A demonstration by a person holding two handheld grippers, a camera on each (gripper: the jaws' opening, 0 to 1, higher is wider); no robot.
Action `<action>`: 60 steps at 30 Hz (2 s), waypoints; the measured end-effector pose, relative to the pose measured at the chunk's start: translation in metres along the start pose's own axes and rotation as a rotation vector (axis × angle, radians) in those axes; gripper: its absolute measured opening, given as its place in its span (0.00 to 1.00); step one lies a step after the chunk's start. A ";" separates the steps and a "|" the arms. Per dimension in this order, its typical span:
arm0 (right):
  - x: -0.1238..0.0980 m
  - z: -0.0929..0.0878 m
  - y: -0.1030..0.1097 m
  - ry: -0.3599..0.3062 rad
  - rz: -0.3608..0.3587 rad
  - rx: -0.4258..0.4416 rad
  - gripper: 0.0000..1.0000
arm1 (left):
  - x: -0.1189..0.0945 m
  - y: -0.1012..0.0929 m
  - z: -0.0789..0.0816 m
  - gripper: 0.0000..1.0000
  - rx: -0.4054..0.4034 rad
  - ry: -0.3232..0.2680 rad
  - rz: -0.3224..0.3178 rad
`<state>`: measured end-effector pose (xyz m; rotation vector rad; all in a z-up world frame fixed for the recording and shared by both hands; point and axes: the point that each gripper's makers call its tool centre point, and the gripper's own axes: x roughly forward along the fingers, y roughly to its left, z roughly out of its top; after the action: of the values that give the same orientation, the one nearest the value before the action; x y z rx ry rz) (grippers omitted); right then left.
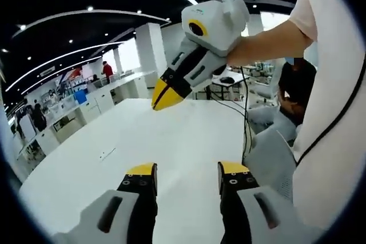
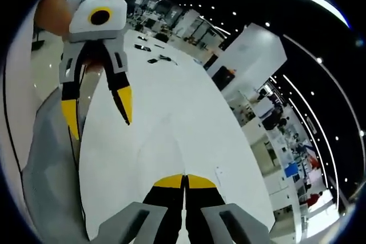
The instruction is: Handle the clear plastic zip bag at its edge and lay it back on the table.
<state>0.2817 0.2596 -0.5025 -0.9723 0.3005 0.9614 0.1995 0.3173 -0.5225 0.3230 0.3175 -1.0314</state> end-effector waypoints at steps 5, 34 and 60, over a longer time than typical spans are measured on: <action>0.004 -0.003 -0.005 -0.004 -0.011 0.002 0.00 | -0.002 0.003 -0.006 0.46 -0.025 -0.006 0.021; 0.064 -0.027 -0.076 -0.010 -0.090 -0.005 0.00 | -0.002 0.019 -0.033 0.46 -0.098 0.027 0.058; 0.115 -0.061 -0.032 0.043 0.009 -0.062 0.00 | -0.002 0.025 -0.045 0.44 -0.125 0.054 0.073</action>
<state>0.3843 0.2672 -0.5883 -1.0498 0.3130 0.9639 0.2159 0.3493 -0.5592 0.2485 0.4143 -0.9273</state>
